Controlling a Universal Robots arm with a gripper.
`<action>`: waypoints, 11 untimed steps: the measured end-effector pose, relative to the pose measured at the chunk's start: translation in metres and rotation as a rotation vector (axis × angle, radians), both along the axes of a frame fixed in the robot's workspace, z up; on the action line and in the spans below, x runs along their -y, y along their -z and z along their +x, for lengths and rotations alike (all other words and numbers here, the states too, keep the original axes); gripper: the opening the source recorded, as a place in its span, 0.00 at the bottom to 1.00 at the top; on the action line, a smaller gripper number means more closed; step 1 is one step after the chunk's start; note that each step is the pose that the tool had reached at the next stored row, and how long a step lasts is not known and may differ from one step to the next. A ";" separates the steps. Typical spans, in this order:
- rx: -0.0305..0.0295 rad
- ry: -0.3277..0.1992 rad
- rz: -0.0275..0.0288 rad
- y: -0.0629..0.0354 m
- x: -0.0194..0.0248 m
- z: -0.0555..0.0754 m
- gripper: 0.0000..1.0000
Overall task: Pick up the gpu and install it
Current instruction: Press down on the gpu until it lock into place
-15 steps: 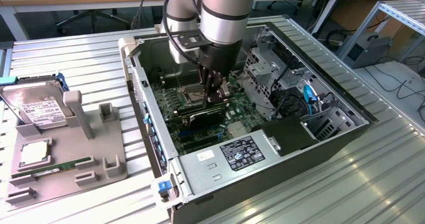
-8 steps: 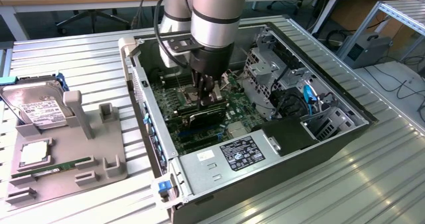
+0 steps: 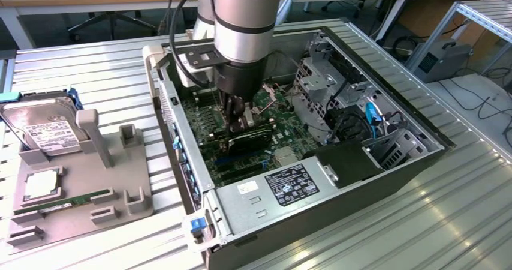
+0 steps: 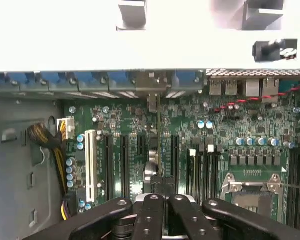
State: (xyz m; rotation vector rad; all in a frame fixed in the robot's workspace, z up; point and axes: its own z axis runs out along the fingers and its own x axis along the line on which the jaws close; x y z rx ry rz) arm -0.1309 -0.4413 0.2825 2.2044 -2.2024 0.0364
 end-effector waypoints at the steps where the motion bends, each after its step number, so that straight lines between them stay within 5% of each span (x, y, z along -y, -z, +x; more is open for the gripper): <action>1: 0.0001 0.000 0.0001 0.0007 0.0003 -0.001 0.11; 11: -0.0002 0.000 -0.0008 0.0065 0.0012 -0.005 0.11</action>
